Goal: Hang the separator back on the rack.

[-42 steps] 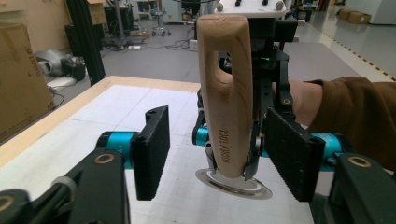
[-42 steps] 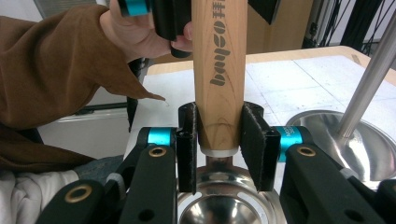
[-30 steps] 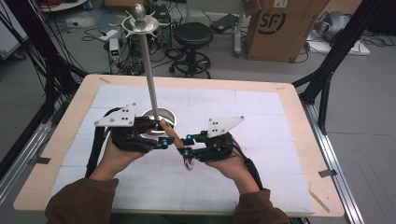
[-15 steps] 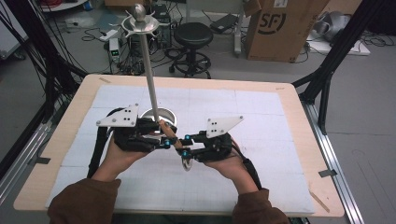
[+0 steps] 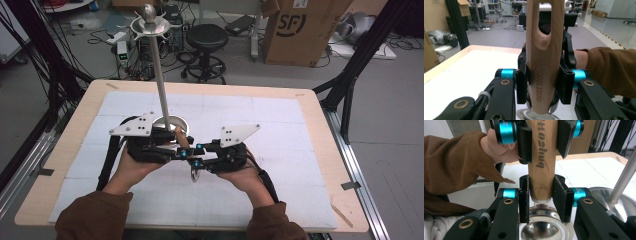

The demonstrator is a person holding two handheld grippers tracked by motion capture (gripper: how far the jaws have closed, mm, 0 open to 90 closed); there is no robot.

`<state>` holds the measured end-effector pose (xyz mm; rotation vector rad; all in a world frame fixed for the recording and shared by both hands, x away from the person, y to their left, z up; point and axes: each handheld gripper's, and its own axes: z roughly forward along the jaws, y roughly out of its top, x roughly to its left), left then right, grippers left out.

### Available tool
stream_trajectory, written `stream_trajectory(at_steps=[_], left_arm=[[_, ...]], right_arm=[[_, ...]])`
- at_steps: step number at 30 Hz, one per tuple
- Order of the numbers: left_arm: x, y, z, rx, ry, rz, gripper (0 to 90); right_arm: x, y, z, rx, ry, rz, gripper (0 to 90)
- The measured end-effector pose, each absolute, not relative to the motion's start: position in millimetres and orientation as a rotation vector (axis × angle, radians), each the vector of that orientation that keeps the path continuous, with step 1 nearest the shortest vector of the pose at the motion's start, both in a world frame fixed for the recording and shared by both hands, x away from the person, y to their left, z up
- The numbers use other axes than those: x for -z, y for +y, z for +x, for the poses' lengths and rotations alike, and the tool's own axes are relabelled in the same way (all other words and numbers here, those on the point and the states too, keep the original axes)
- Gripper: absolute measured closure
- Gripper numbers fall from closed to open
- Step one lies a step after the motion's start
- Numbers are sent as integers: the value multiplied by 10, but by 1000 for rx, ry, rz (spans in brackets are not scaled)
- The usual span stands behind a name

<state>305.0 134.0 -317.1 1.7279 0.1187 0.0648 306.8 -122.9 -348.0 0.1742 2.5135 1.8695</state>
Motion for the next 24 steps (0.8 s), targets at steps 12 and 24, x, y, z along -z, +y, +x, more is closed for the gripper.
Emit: stream_trajectory(at_steps=[12,24], left_arm=[[3170,1365,3036,-64,128,1711,615],[3172,1360,3040,-66,124,1717,675]], right_arm=[[3442,-1293,3061,-1894,2482,182,686],[3464,-1270,3067,-1889,2498,171,686]])
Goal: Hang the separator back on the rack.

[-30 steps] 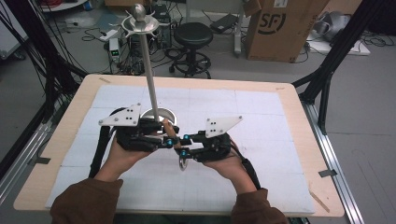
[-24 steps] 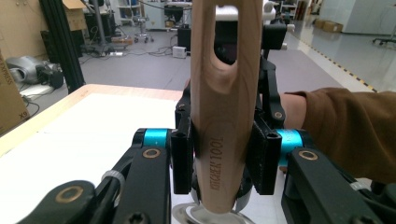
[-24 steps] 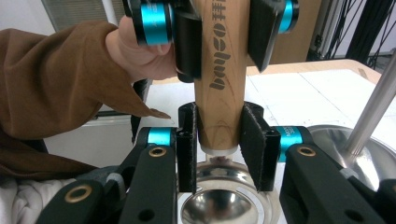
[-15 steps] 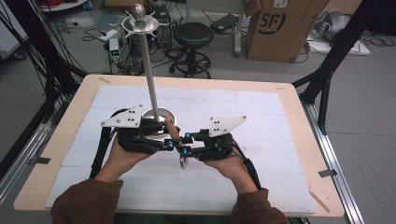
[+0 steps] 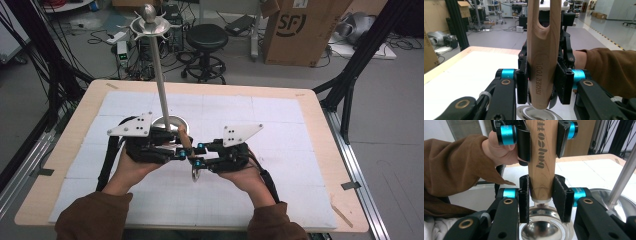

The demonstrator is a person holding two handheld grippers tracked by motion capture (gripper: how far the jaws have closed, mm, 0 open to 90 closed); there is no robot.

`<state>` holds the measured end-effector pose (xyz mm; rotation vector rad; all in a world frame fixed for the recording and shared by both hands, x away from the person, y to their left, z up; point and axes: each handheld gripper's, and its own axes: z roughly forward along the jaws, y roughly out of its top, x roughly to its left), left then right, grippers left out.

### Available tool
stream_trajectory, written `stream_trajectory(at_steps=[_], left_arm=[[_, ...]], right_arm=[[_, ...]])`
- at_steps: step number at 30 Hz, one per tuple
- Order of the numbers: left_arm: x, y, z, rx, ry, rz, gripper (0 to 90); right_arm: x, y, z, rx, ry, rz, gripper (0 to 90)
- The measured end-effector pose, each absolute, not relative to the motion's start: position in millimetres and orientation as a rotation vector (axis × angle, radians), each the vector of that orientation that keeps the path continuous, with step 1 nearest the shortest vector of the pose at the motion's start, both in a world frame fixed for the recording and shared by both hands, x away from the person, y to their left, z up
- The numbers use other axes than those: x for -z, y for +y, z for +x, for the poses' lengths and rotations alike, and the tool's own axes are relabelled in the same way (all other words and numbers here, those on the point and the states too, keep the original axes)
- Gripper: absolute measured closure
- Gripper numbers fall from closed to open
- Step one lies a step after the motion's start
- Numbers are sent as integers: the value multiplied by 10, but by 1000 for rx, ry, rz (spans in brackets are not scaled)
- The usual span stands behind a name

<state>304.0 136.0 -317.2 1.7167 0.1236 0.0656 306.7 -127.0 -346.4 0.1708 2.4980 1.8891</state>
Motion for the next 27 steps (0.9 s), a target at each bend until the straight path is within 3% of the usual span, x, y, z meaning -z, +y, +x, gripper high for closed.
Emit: stream_trajectory(at_steps=[11,16,27], left_arm=[[3178,1361,3052,-68,134,1735,682],[3170,1383,3058,-84,150,1740,683],[3136,1553,3095,-107,192,1776,683]], right_arm=[[3478,-1263,3068,-1873,2505,203,671],[3469,-1281,3050,-1857,2490,223,579],[3455,-1543,3024,-1814,2461,295,521]])
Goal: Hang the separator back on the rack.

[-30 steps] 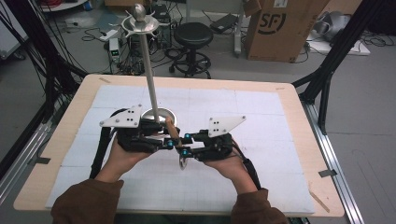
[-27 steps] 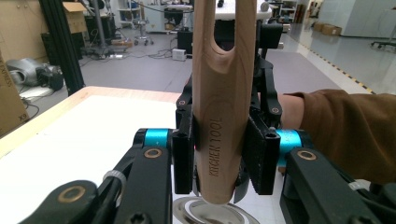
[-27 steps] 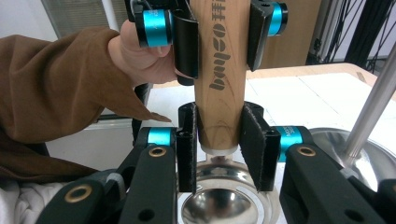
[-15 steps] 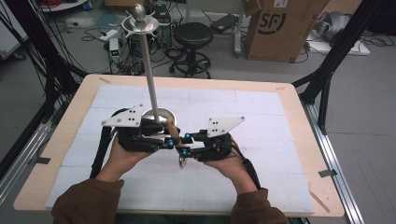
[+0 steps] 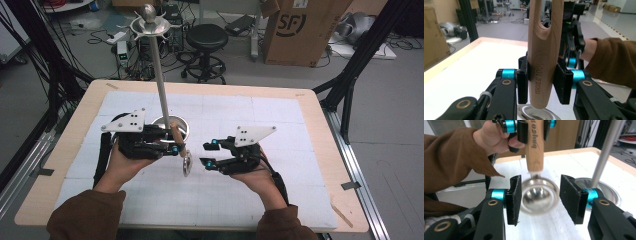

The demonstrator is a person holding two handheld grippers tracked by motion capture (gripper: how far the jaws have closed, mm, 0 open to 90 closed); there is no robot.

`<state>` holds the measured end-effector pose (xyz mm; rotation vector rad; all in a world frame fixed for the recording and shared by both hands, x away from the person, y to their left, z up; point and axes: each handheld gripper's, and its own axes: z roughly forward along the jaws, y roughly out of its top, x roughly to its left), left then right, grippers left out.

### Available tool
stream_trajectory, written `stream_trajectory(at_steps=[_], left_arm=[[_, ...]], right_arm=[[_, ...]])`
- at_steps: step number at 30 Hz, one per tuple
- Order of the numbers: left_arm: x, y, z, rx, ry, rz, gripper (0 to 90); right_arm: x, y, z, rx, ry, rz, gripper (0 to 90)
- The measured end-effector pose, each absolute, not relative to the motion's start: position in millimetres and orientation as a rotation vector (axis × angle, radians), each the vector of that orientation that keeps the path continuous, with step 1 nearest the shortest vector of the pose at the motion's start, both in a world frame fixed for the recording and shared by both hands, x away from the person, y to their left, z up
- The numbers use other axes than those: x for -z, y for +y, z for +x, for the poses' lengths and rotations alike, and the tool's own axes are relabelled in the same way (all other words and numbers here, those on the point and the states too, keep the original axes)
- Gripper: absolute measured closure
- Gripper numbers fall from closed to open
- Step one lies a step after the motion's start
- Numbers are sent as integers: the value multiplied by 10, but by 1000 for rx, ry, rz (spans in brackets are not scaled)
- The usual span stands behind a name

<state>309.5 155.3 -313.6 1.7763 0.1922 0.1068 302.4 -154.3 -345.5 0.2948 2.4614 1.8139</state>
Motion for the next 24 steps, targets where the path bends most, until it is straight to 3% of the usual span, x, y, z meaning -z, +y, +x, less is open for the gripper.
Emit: stream_trajectory(at_steps=[24], left_arm=[[3155,1941,3132,-147,280,1750,682]], right_arm=[[3624,-2116,2993,-1644,2413,531,391]])
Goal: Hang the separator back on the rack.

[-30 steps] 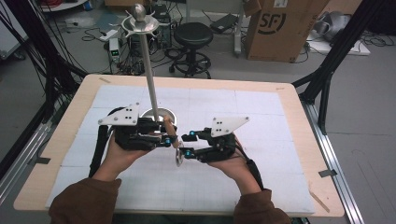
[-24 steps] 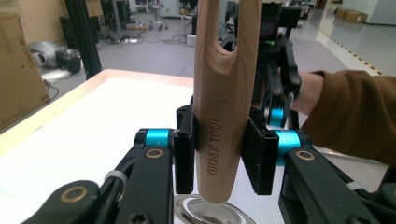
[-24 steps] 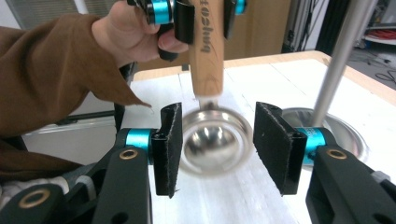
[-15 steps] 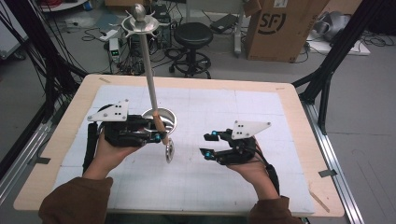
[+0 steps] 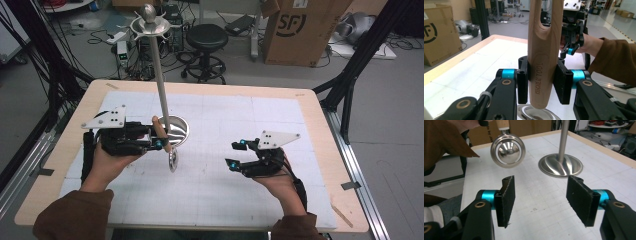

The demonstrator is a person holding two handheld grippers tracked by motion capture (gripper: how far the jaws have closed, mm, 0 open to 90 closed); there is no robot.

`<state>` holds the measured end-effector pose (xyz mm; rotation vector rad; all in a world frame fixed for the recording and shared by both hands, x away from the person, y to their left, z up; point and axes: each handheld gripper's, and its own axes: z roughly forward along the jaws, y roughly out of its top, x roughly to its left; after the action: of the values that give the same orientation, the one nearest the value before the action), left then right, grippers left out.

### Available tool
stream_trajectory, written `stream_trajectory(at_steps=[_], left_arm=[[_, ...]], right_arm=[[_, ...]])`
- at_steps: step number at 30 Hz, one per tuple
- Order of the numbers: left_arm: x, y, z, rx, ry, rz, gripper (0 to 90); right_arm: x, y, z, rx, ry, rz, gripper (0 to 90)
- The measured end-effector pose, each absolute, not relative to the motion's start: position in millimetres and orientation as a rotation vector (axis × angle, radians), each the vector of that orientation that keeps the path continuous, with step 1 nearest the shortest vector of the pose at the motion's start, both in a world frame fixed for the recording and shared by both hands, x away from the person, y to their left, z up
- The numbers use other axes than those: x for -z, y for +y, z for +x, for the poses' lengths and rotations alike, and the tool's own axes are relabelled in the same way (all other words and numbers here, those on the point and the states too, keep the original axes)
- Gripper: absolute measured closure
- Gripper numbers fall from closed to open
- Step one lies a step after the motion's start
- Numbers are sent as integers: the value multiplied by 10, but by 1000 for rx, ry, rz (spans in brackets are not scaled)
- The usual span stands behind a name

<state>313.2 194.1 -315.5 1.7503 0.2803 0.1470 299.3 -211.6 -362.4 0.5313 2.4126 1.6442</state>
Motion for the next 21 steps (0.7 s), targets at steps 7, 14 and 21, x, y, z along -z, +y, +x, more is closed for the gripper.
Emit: stream_trajectory(at_steps=[7,14,21], left_arm=[[3146,2004,3145,-150,309,1743,682],[3120,2061,3133,-160,320,1744,682],[3022,2192,3164,-187,348,1744,682]], right_arm=[[3632,-2158,3007,-1621,2406,574,350],[3642,-2145,3020,-1603,2405,593,326],[3640,-2152,3020,-1612,2399,592,322]])
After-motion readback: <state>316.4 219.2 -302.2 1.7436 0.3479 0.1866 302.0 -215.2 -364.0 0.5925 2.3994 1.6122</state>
